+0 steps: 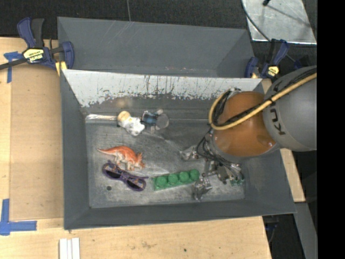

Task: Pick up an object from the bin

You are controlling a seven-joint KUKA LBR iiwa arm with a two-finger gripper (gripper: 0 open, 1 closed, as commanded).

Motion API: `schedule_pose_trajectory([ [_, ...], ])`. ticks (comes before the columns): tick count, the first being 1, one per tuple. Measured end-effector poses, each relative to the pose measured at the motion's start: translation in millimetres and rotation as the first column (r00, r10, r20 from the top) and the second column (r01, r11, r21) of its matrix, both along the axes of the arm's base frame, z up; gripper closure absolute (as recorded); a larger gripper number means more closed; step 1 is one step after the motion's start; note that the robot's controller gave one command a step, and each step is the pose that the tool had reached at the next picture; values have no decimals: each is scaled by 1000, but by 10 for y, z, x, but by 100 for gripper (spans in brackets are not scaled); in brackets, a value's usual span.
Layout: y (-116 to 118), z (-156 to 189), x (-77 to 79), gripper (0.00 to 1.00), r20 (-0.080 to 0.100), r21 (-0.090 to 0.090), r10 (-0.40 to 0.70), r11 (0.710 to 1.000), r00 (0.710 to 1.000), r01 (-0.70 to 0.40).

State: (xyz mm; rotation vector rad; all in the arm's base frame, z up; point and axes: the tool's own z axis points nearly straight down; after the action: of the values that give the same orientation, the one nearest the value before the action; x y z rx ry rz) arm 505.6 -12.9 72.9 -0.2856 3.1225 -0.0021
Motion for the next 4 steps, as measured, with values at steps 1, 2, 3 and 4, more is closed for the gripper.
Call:
schedule_pose_trajectory([
  [1, 338, 52, 209, 100, 4, -2, 311, 951, 951, -311],
  [2, 338, 53, 209, 100, 4, -2, 310, 951, 951, -310],
  [3, 412, 495, -30, 100, -3, 1, 271, 963, 963, -271],
  [4, 412, 495, -30, 100, -3, 1, 271, 963, 963, -271],
])
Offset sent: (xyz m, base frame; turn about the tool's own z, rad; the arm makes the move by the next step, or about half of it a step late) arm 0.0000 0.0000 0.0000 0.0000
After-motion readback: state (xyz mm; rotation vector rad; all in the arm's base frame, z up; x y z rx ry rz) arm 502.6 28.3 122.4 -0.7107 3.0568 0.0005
